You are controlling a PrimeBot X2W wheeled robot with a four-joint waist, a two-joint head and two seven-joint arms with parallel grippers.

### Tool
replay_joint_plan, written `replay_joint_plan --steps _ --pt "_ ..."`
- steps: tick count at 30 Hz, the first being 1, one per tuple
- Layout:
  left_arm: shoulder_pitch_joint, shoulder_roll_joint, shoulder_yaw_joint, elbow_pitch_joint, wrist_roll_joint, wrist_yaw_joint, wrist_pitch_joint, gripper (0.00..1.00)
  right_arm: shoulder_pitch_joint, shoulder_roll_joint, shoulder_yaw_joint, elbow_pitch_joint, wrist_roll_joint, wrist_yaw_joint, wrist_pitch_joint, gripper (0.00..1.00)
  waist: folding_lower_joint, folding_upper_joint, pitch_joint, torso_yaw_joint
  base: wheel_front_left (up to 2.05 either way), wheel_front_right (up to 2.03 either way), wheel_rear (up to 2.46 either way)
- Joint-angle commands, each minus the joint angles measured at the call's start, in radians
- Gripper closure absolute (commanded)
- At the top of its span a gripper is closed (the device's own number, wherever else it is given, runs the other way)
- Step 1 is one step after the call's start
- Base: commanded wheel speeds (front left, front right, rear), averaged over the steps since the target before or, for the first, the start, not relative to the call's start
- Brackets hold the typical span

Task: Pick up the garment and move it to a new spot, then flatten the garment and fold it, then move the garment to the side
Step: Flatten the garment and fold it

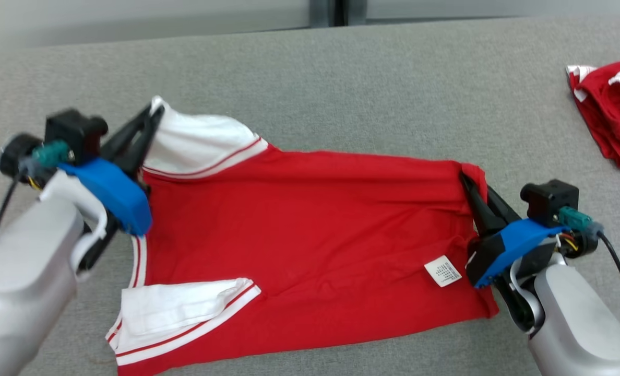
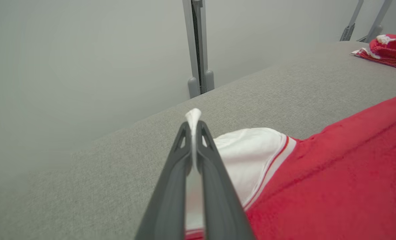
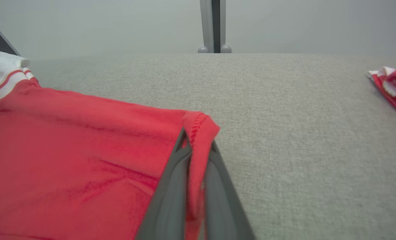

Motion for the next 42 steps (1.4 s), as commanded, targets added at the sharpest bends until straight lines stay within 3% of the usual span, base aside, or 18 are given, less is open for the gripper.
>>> replay_joint_plan --steps 1,12,16,22,23,24,25,26,27,34,42 --pt "0.048 0.019 0.007 -0.050 -0.004 0.024 -0.005 1.00 0.023 -0.003 -0.007 -0.001 -0.006 -0.001 -0.010 1.00 0.0001 0.0000 -0.025 0.020 0.00 0.00 0.00" --pt "0.398 0.158 0.029 -0.442 -0.086 0.238 -0.010 1.00 0.147 0.008 -0.043 -0.027 -0.013 -0.001 -0.063 1.00 0.0001 0.0000 -0.075 0.056 0.00 0.00 0.00" --pt "0.489 0.182 0.042 -0.517 -0.119 0.293 -0.011 1.00 0.197 0.015 -0.055 -0.049 -0.011 -0.001 -0.082 1.00 0.0001 0.0000 -0.083 0.063 0.00 0.00 0.00" --pt "0.586 0.170 0.058 -0.550 -0.147 0.331 -0.014 1.00 0.251 0.032 -0.056 -0.064 -0.011 -0.001 -0.097 1.00 0.0001 0.0000 -0.097 0.064 0.00 0.00 0.00" --pt "0.600 0.165 0.061 -0.548 -0.148 0.333 -0.014 1.00 0.261 0.036 -0.059 -0.064 -0.008 -0.001 -0.099 0.90 0.0001 0.0000 -0.101 0.065 0.00 0.00 0.00" --pt "0.613 0.158 0.068 -0.545 -0.148 0.338 -0.014 1.00 0.269 0.039 -0.062 -0.064 -0.006 -0.001 -0.101 0.59 0.0001 0.0000 -0.106 0.065 0.00 0.00 0.00" --pt "0.623 0.148 0.080 -0.544 -0.147 0.341 -0.013 0.66 0.277 0.040 -0.066 -0.064 -0.007 -0.001 -0.105 0.13 0.0001 0.0000 -0.111 0.065 0.00 0.00 0.00" --pt "0.631 0.140 0.094 -0.543 -0.136 0.347 -0.012 0.18 0.283 0.044 -0.076 -0.065 -0.007 -0.001 -0.109 0.00 0.0001 0.0000 -0.116 0.065 0.00 0.00 0.00" --pt "0.640 0.131 0.112 -0.542 -0.123 0.352 -0.012 0.00 0.288 0.045 -0.086 -0.068 -0.012 -0.001 -0.115 0.00 0.0001 0.0000 -0.120 0.066 0.00 0.00 0.00" --pt "0.718 0.042 0.321 -0.562 0.040 0.370 -0.013 0.00 0.308 0.053 -0.118 -0.123 -0.022 -0.001 -0.137 0.00 0.0001 0.0000 -0.143 0.060 0.00 0.00 0.00" --pt "0.820 -0.134 0.636 -0.627 0.308 0.337 -0.013 0.00 0.264 0.085 -0.157 -0.149 -0.036 -0.001 -0.155 0.00 0.0001 0.0000 -0.143 0.056 0.00 0.00 0.00"
